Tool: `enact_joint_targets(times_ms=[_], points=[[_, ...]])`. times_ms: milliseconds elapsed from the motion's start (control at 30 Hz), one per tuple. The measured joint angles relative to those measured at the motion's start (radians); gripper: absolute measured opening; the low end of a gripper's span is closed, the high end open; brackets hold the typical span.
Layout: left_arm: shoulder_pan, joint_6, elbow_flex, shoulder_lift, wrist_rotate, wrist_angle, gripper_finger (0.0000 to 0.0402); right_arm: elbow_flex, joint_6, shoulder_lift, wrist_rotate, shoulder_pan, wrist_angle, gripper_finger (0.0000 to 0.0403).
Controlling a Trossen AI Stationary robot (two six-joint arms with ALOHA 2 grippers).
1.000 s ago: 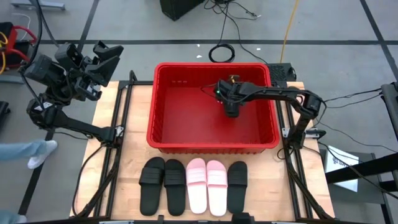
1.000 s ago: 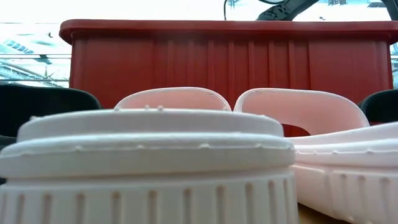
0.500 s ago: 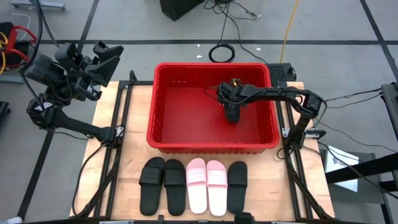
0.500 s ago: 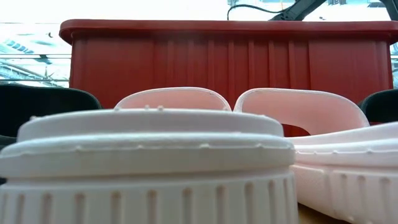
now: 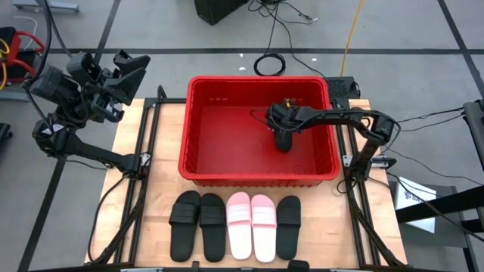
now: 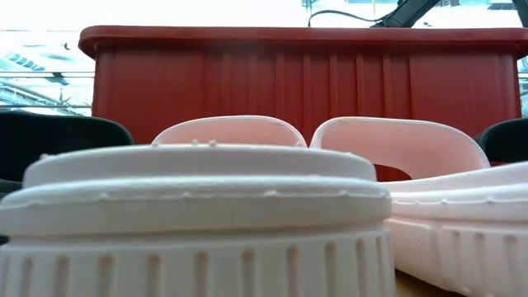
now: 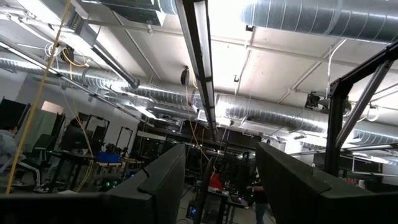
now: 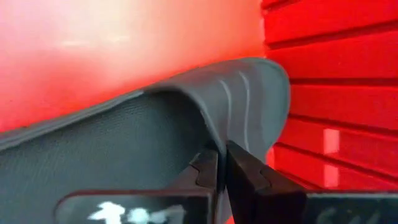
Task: Pick and place slides into bin
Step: Put the black slide into the red bin
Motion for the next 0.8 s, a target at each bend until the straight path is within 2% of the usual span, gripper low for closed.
enact_joint_targets(times_ms=[167, 267, 800], points=[[0.000, -0.001, 0.000, 0.000, 0.000, 0.000, 0.0202, -0.002, -0.002, -0.011, -0.007, -0.009, 0.023, 0.0006], [0.000, -0.001, 0.000, 0.000, 0.000, 0.000, 0.0202, -0.002, 0.002, -0.011, -0.061, -0.018, 0.017, 0.0005], [0.000, -0.003, 0.000, 0.000, 0.000, 0.000, 0.0202, -0.001, 0.130, -0.012, -0.128, -0.019, 0.021, 0.0015]])
